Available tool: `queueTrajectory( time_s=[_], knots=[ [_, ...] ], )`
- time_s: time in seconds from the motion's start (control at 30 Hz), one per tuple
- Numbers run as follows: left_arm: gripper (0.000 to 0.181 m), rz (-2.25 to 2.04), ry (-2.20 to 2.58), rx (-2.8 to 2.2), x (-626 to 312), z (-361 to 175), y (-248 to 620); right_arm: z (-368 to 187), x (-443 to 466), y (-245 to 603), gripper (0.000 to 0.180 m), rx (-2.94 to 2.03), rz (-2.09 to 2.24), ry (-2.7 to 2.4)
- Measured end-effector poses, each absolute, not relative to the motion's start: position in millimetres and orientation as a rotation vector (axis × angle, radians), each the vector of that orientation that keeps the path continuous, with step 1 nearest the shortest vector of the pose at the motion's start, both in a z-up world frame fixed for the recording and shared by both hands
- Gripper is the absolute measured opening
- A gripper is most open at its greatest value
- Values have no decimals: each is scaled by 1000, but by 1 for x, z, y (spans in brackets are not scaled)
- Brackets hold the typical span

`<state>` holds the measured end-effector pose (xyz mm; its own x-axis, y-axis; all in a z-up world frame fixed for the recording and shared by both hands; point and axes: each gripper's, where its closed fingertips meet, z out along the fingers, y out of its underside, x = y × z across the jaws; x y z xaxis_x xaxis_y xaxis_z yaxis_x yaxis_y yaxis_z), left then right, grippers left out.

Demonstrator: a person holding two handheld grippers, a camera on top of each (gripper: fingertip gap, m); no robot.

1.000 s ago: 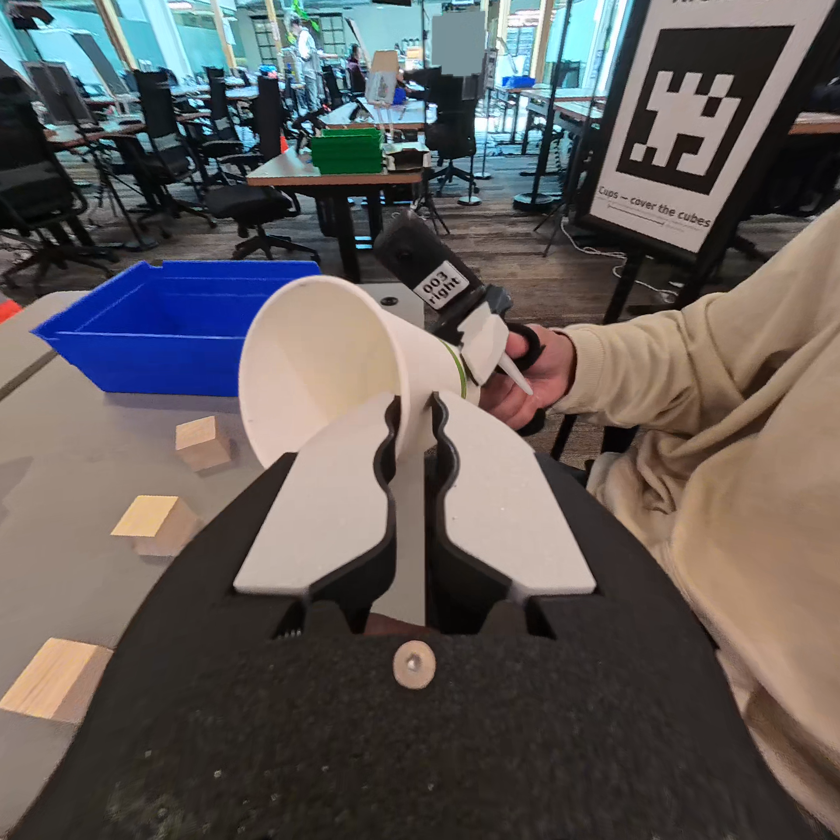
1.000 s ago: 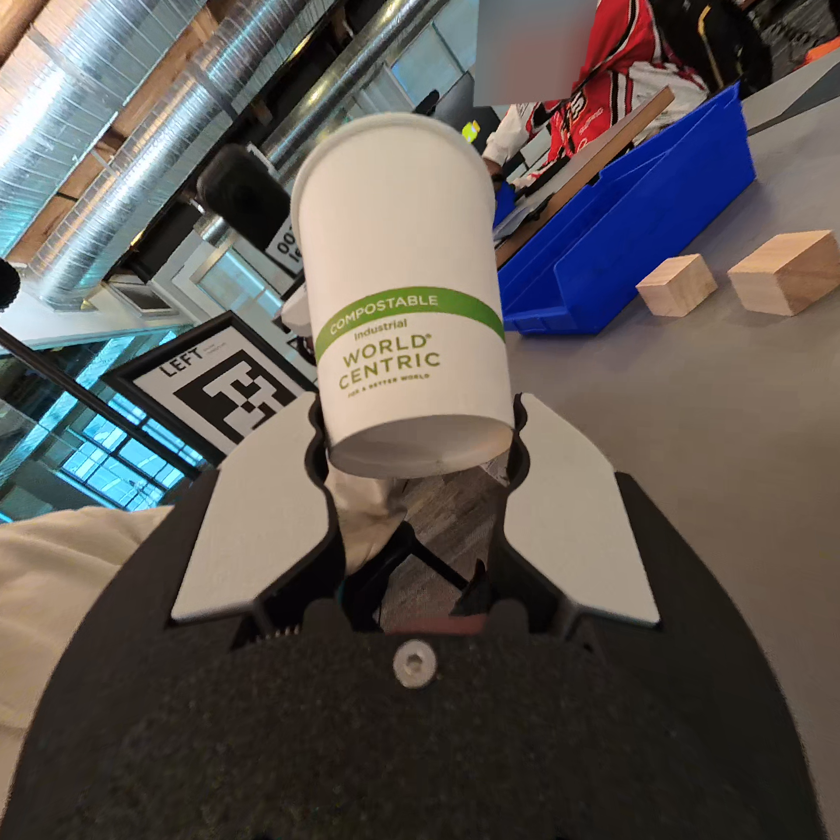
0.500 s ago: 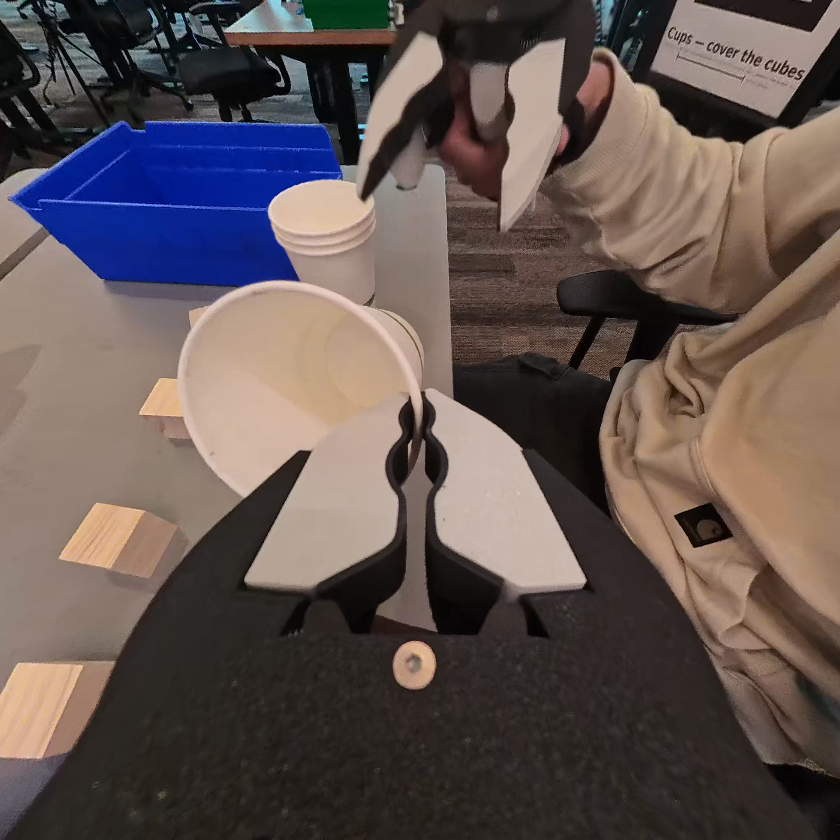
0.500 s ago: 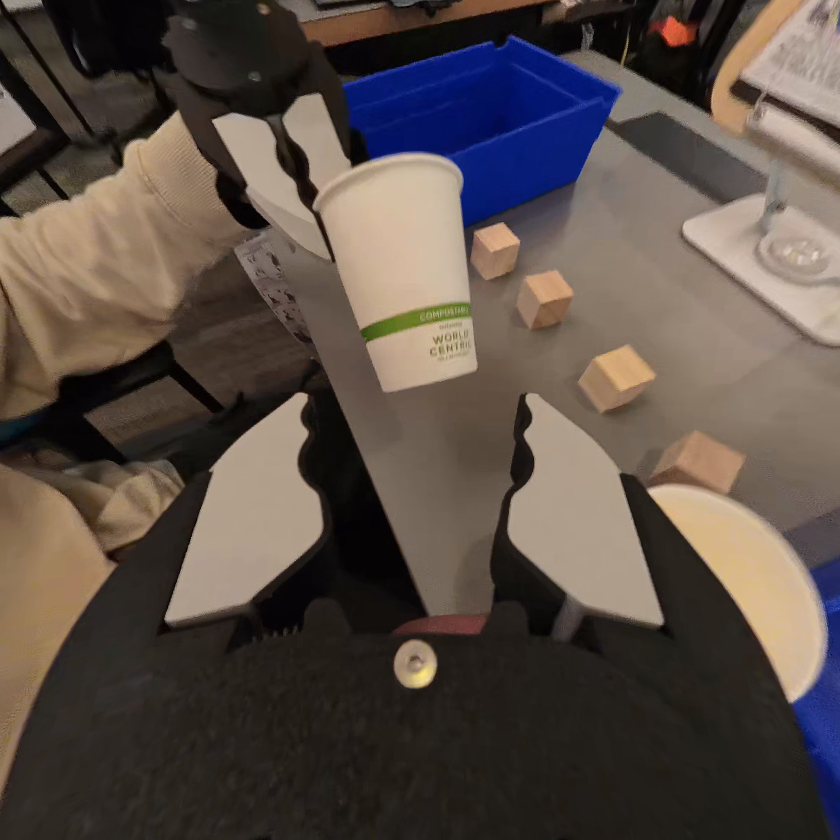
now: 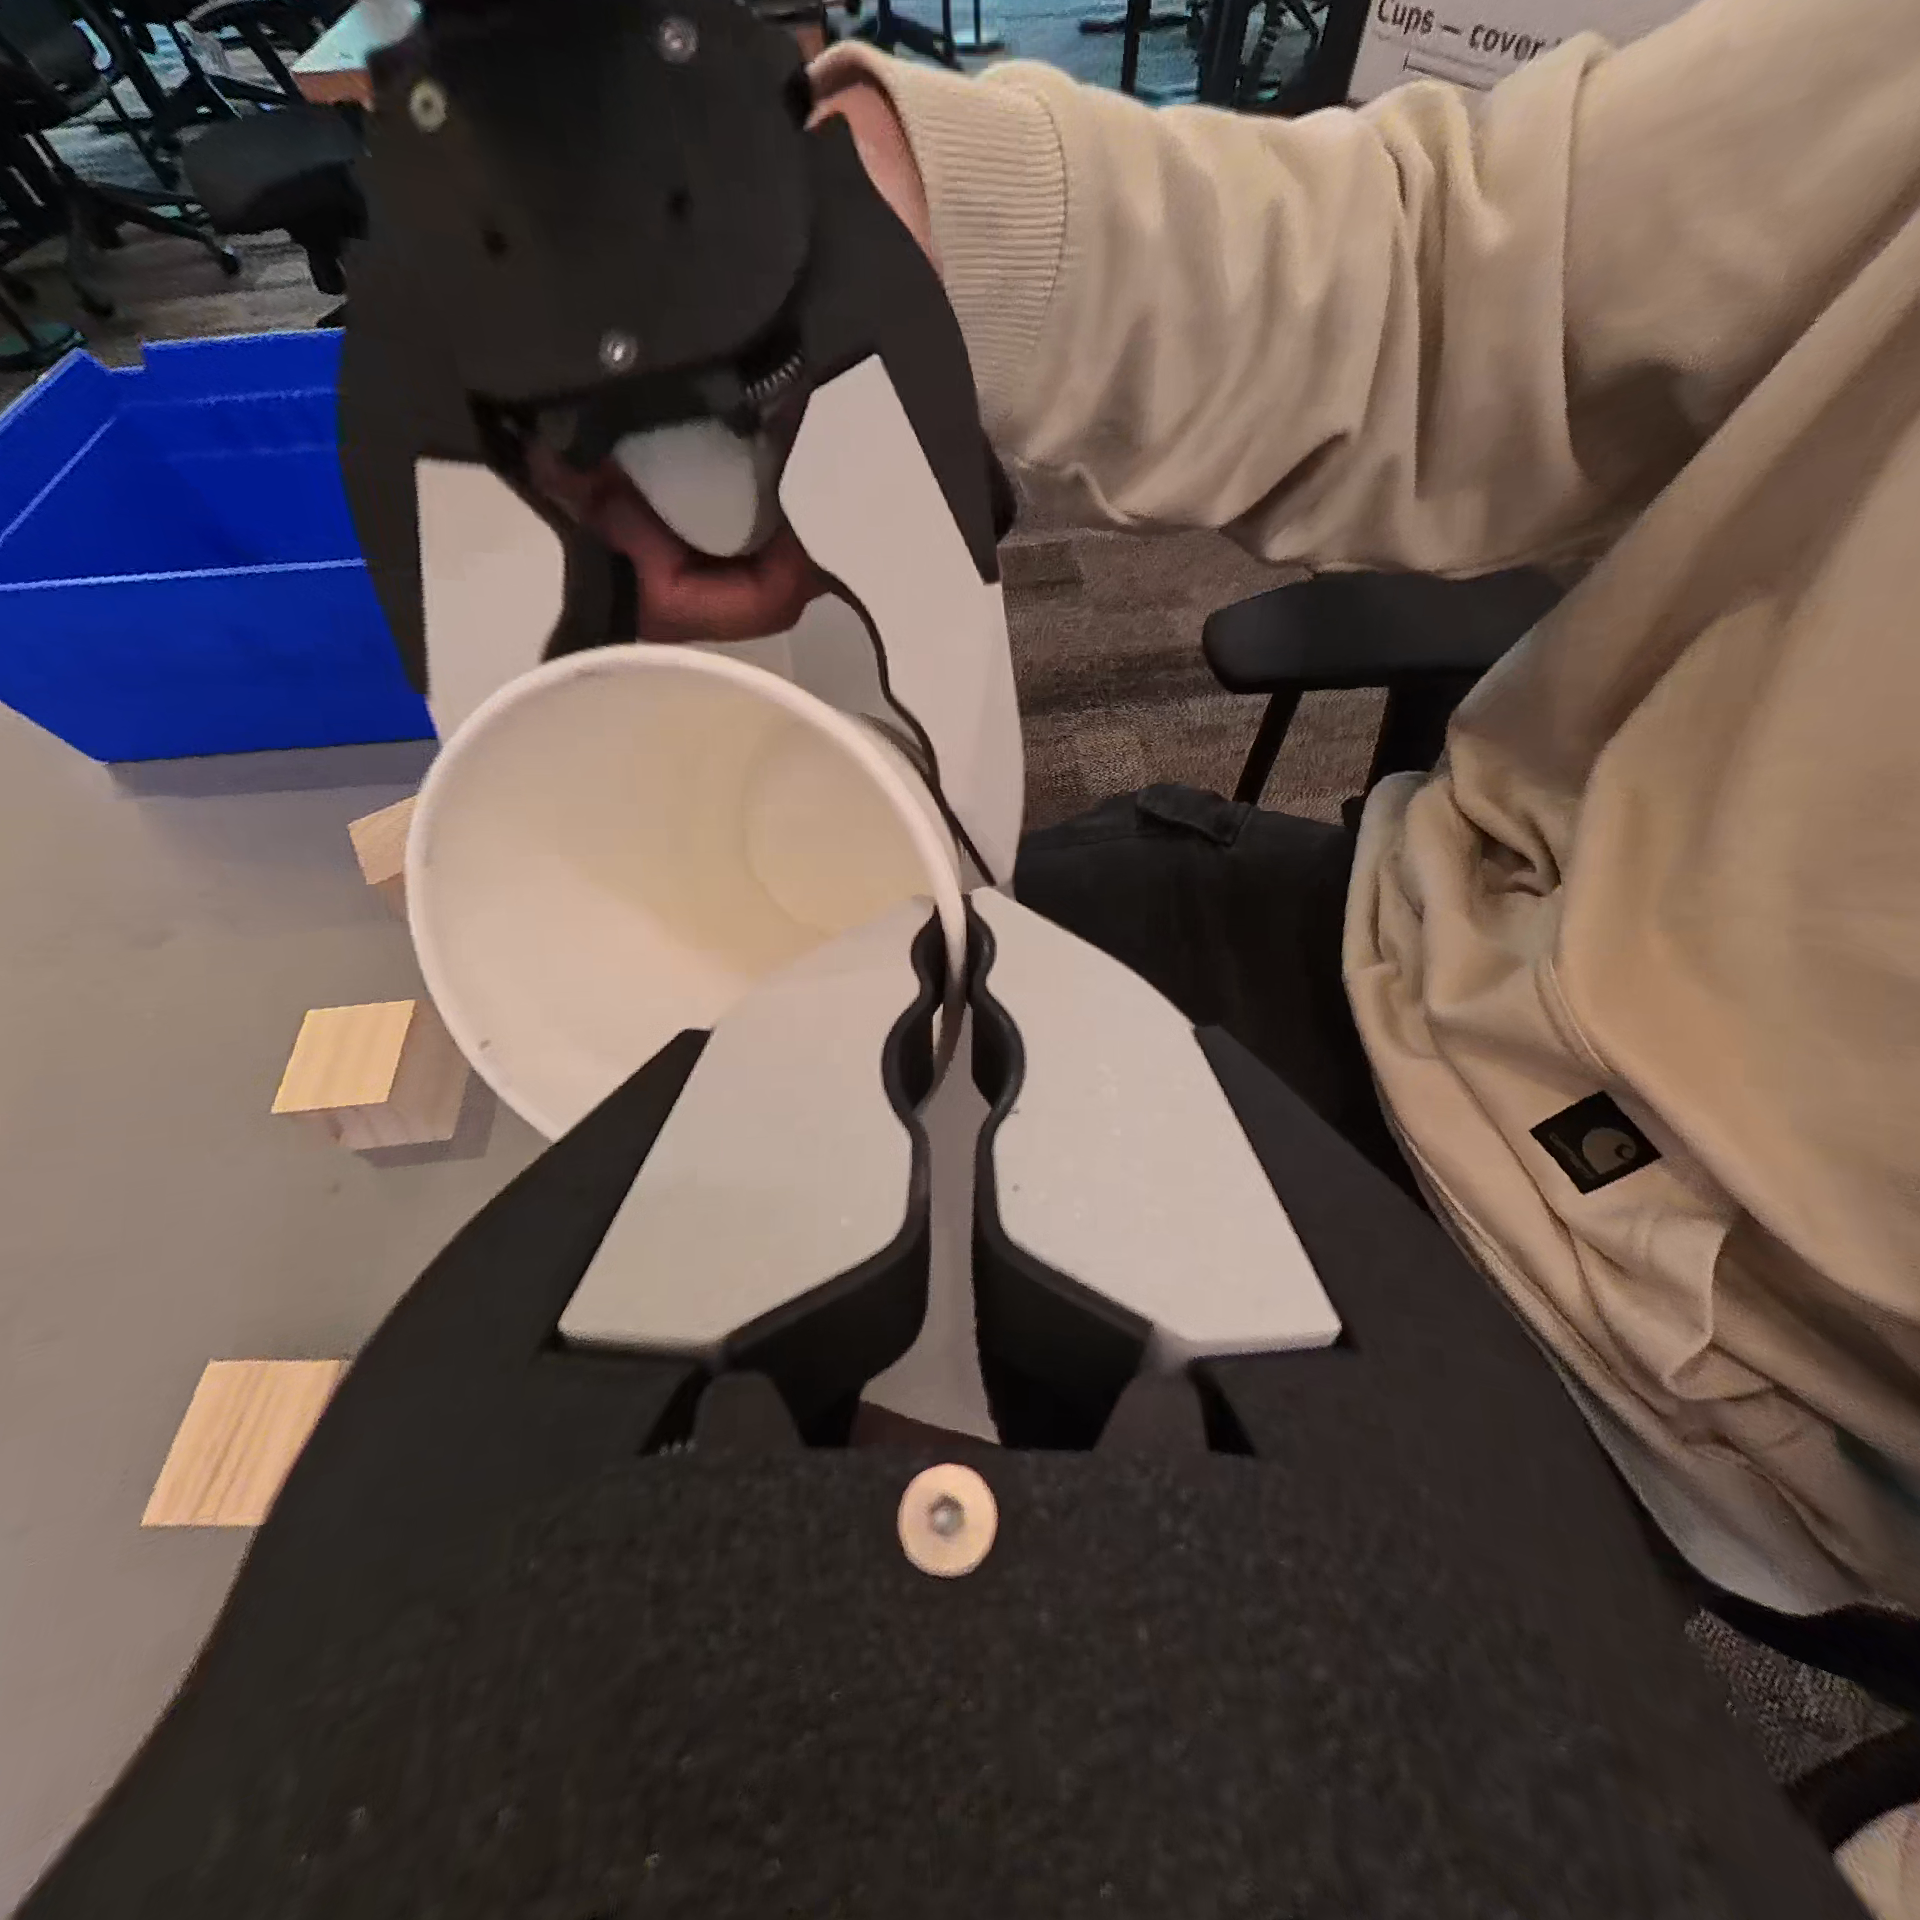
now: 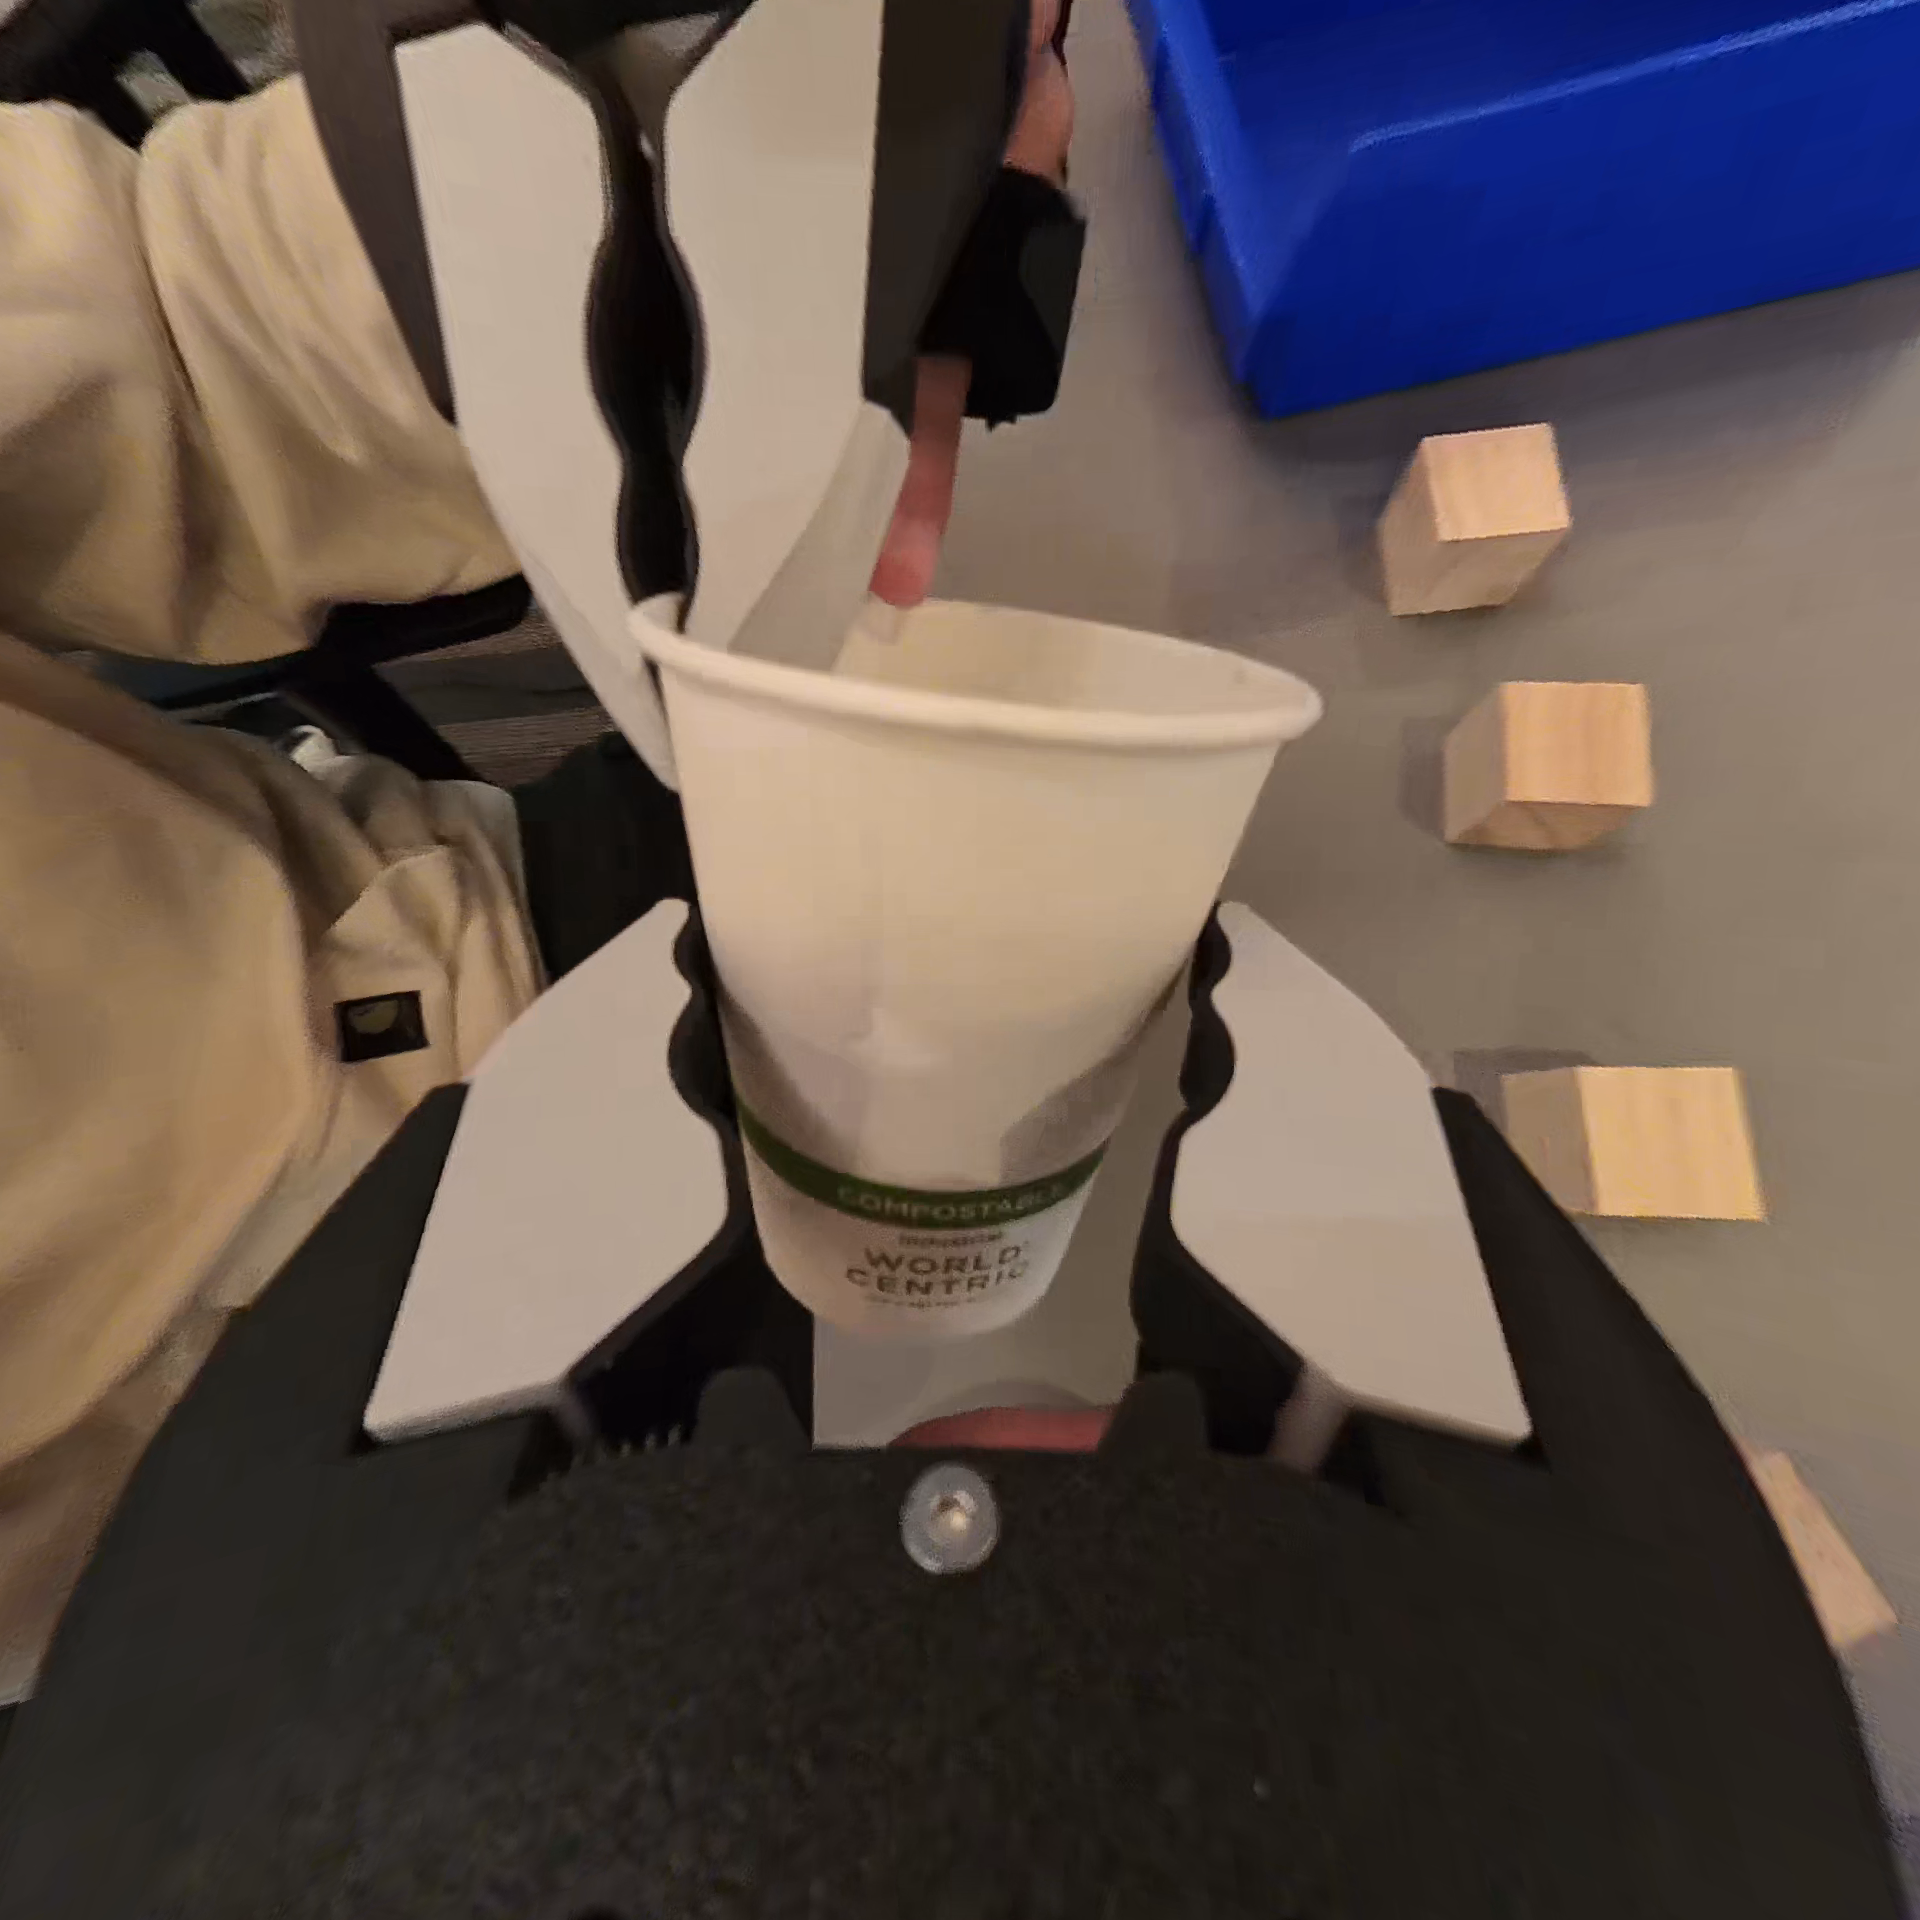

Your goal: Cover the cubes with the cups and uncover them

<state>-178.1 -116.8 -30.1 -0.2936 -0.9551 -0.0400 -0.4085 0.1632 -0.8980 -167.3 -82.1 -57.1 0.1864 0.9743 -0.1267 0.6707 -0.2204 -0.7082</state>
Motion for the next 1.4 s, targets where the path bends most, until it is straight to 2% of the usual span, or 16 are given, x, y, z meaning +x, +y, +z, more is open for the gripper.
queueTrajectory(
  time_s=[0.17, 0.2, 0.27, 0.33, 0.4, 0.57, 0.73, 1.1, 1.4],
  knots=[
    [3, -1066, 1759, -1317, -175, -30, -108, -57, -165, -74, 85, -1951, 820, -1447],
    [7, -1057, 1712, -1311, -174, -27, -104, -53, -162, -71, 85, -1943, 802, -1406],
    [29, -1065, 1594, -1296, -177, -14, -97, -42, -152, -65, 85, -1925, 754, -1307],
    [37, -1055, 1425, -1296, -184, 0, -86, -30, -136, -58, 85, -1920, 683, -1171],
    [38, -1020, 1195, -1334, -193, 9, -68, -14, -114, -54, 85, -1889, 620, -1011],
    [56, -857, 711, -1543, -219, -26, -38, 21, -22, -45, 85, -1729, 422, -476],
    [54, -742, 570, -1654, -222, -71, -45, 18, 35, -55, 85, -1570, 441, -146],
    [53, -491, 682, -1705, -213, -90, -52, -25, 34, -41, 87, -1677, 131, -159],
    [53, -498, 635, -1779, -222, -101, -42, -49, 28, -35, 87, -1767, 204, -163]
  ],
)
